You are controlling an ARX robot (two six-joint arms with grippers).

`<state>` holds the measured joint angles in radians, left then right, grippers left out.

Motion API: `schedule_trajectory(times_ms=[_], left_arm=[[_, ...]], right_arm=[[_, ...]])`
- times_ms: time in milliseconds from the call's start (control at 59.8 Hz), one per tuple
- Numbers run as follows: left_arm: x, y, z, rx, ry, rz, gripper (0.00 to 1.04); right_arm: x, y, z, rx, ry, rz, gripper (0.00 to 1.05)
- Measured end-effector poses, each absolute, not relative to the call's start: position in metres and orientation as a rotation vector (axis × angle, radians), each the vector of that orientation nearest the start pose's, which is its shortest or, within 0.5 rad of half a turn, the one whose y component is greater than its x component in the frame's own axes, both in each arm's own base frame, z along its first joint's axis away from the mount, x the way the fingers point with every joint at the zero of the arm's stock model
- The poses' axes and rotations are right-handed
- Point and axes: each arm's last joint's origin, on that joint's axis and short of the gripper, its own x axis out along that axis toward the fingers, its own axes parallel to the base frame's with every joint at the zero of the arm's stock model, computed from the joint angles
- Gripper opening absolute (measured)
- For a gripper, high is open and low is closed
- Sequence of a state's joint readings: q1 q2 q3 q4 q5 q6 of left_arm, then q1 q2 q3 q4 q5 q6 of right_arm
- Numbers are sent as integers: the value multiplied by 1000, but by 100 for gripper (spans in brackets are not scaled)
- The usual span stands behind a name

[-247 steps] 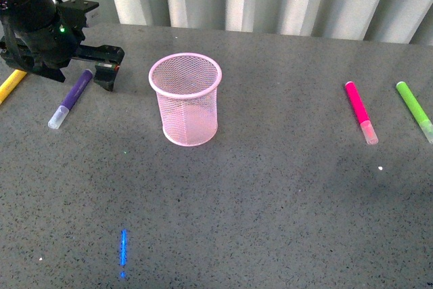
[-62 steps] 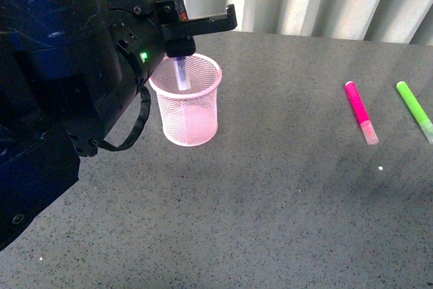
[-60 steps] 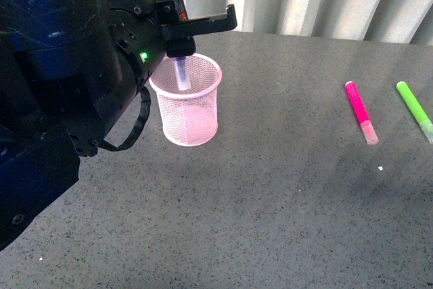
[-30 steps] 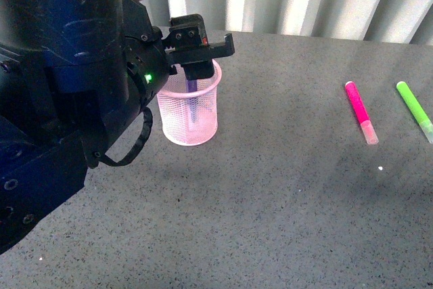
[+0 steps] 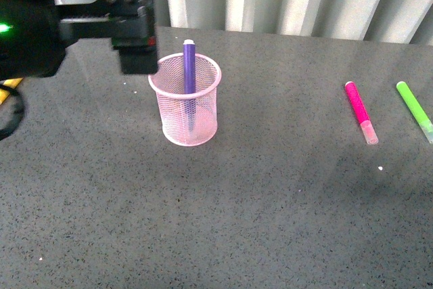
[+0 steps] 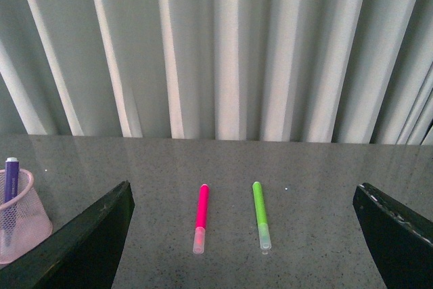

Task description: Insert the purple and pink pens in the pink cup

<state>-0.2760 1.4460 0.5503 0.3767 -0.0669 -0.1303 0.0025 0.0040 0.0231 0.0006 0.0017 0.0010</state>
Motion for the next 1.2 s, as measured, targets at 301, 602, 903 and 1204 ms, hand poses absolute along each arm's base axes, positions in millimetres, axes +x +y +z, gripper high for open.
schedule_trajectory(times_ms=[301,602,903,1204], left_arm=[[242,-57,158,22,278,-36,82],[192,-24,161,-13,17,-3,20],[160,-9,162,-7,16,-17,4],[140,0,163,-7,10,0,4]], right_arm=[[96,0,171,1,-20,1,98],[96,0,171,1,-20,0,98],[96,0,171,1,-20,0,98],[96,0,171,1,-20,1,98]])
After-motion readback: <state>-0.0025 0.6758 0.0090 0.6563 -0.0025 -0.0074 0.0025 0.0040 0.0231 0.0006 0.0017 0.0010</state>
